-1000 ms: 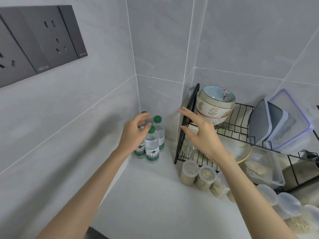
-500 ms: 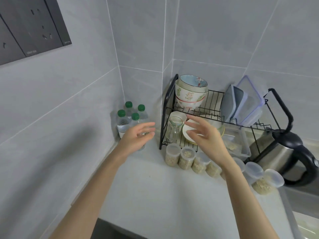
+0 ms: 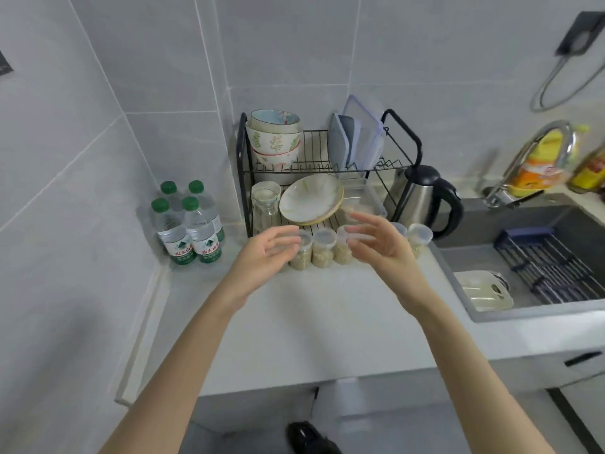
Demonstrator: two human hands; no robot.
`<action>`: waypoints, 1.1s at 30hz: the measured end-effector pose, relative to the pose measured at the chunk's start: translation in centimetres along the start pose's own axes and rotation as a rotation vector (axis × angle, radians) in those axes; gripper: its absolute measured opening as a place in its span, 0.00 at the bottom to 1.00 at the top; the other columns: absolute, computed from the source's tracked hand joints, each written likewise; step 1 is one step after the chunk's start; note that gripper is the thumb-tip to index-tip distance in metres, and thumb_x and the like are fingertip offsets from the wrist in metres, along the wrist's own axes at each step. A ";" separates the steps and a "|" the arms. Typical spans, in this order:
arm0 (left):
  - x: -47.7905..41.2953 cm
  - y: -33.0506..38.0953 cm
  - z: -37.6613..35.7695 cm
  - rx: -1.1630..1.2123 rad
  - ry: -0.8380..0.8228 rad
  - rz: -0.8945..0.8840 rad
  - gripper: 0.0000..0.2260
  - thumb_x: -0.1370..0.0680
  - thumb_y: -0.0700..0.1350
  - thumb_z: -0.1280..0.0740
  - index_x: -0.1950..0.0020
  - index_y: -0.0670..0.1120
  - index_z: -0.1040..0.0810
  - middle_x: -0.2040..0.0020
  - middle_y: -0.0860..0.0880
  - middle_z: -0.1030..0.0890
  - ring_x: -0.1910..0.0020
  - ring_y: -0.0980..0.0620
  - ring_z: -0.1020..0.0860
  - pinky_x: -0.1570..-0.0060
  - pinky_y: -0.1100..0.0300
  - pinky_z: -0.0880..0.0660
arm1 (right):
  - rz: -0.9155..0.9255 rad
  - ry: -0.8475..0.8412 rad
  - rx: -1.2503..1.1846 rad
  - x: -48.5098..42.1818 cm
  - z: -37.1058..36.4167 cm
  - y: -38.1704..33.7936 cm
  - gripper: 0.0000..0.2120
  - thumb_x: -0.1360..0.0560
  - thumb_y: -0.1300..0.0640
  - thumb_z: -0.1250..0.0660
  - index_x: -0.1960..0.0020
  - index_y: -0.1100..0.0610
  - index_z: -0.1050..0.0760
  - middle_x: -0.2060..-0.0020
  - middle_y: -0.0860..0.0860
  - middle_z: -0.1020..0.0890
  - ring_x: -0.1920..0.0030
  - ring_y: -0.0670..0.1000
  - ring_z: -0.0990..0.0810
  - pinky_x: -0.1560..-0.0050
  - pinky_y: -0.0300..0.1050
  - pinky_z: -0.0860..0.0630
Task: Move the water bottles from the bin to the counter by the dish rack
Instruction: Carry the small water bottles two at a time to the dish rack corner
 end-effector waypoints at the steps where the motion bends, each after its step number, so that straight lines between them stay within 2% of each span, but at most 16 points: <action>1: 0.1 0.2 -0.9 0.003 -0.023 -0.008 0.13 0.21 0.43 0.34 0.37 0.53 0.25 0.42 0.56 0.19 0.48 0.61 0.21 0.48 0.64 0.25 | -0.010 0.027 -0.002 1.0 0.7 0.1 0.18 0.23 0.64 0.32 0.35 0.53 0.27 0.44 0.54 0.19 0.48 0.50 0.20 0.45 0.47 0.22; 6: 0.6 2.2 -7.4 -0.001 -0.200 -0.039 0.13 0.21 0.43 0.34 0.37 0.54 0.24 0.43 0.56 0.19 0.46 0.57 0.21 0.48 0.62 0.25 | -0.036 0.197 0.048 6.6 5.7 0.0 0.17 0.24 0.62 0.31 0.38 0.48 0.24 0.47 0.50 0.17 0.48 0.48 0.19 0.43 0.47 0.23; 10: 0.9 4.2 -12.8 -0.010 -0.323 -0.093 0.13 0.22 0.44 0.33 0.39 0.56 0.24 0.44 0.57 0.19 0.44 0.56 0.21 0.45 0.57 0.24 | -0.042 0.342 0.088 10.7 10.3 -0.4 0.17 0.24 0.62 0.32 0.37 0.51 0.25 0.47 0.50 0.17 0.48 0.47 0.18 0.44 0.44 0.23; 13: 1.5 5.7 -17.8 -0.040 -0.426 -0.127 0.13 0.21 0.45 0.33 0.37 0.55 0.24 0.44 0.58 0.19 0.44 0.55 0.20 0.45 0.57 0.24 | -0.046 0.450 0.118 14.3 14.1 -0.9 0.16 0.24 0.64 0.32 0.37 0.53 0.25 0.47 0.51 0.17 0.48 0.46 0.18 0.48 0.40 0.24; 17: 2.9 8.0 -25.5 -0.057 -0.558 -0.180 0.12 0.21 0.45 0.34 0.40 0.58 0.25 0.44 0.59 0.19 0.44 0.52 0.20 0.45 0.57 0.24 | -0.064 0.581 0.155 19.8 19.9 -1.1 0.16 0.24 0.64 0.32 0.38 0.51 0.24 0.47 0.50 0.17 0.48 0.46 0.18 0.47 0.40 0.24; 21: 5.3 10.6 -34.7 -0.068 -0.679 -0.237 0.12 0.21 0.45 0.33 0.40 0.57 0.24 0.44 0.57 0.18 0.44 0.54 0.20 0.47 0.58 0.24 | -0.086 0.709 0.198 26.6 26.6 -1.3 0.16 0.24 0.63 0.32 0.40 0.48 0.24 0.49 0.46 0.16 0.49 0.44 0.18 0.46 0.40 0.22; 27: 11.4 14.9 -50.6 -0.104 -0.882 -0.322 0.14 0.21 0.46 0.34 0.37 0.56 0.25 0.44 0.58 0.19 0.45 0.58 0.21 0.47 0.62 0.24 | -0.152 0.912 0.259 38.3 37.6 -1.4 0.16 0.24 0.61 0.31 0.39 0.49 0.24 0.49 0.47 0.17 0.50 0.45 0.18 0.49 0.37 0.22; 29: 13.4 16.1 -54.9 -0.095 -0.929 -0.355 0.13 0.21 0.45 0.34 0.37 0.56 0.25 0.44 0.58 0.19 0.45 0.57 0.21 0.47 0.61 0.24 | -0.181 0.965 0.271 41.8 40.6 -1.3 0.16 0.24 0.60 0.31 0.38 0.49 0.24 0.48 0.48 0.17 0.49 0.47 0.18 0.47 0.40 0.22; 33: 18.5 18.9 -64.2 -0.067 -1.057 -0.410 0.13 0.22 0.44 0.34 0.37 0.54 0.24 0.44 0.56 0.18 0.43 0.58 0.21 0.41 0.58 0.26 | -0.219 1.108 0.278 50.4 46.5 -1.4 0.16 0.24 0.58 0.31 0.39 0.46 0.25 0.49 0.46 0.17 0.50 0.47 0.18 0.44 0.46 0.22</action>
Point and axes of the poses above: each hand's wrist, its own x-axis away from the middle knuckle, its own z-axis out of the back of the hand, y = z × x, the point moved 6 cm from there along -x, towards the middle knuckle
